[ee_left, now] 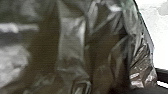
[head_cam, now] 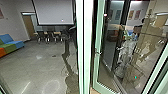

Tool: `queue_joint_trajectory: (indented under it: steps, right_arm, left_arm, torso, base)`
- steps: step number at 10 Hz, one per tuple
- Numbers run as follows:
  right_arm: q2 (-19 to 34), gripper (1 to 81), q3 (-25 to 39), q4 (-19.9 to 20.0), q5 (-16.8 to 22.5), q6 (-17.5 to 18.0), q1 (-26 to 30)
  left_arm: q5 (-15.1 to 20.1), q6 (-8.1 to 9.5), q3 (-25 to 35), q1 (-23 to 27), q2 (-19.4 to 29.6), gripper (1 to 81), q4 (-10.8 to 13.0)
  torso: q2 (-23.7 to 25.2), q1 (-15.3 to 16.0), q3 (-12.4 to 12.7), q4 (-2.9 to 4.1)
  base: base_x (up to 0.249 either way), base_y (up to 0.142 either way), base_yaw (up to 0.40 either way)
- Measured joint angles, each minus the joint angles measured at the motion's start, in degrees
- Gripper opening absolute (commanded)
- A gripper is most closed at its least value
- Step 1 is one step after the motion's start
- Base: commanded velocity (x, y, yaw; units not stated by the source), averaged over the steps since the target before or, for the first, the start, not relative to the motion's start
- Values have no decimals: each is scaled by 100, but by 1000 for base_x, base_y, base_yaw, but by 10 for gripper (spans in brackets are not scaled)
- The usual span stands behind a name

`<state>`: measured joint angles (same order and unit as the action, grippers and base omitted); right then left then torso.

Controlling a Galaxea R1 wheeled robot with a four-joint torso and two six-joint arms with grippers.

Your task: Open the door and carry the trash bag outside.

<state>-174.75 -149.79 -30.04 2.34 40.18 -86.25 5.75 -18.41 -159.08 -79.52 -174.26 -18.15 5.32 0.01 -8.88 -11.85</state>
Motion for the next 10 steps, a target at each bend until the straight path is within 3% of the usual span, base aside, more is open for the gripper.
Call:
queue_joint_trajectory:
  steps: [7,10]
  right_arm:
    - [16,811,-10,-20,7,-9,-11]
    - [2,811,-24,-290,13,-18,-24]
  left_arm:
    - [11,0,0,-17,-2,10,0]
    - [9,0,0,-17,0,10,2]
  torso:
    - [0,0,0,0]
    - [0,0,0,0]
  base:
    - [0,0,-119]
    - [0,0,0]
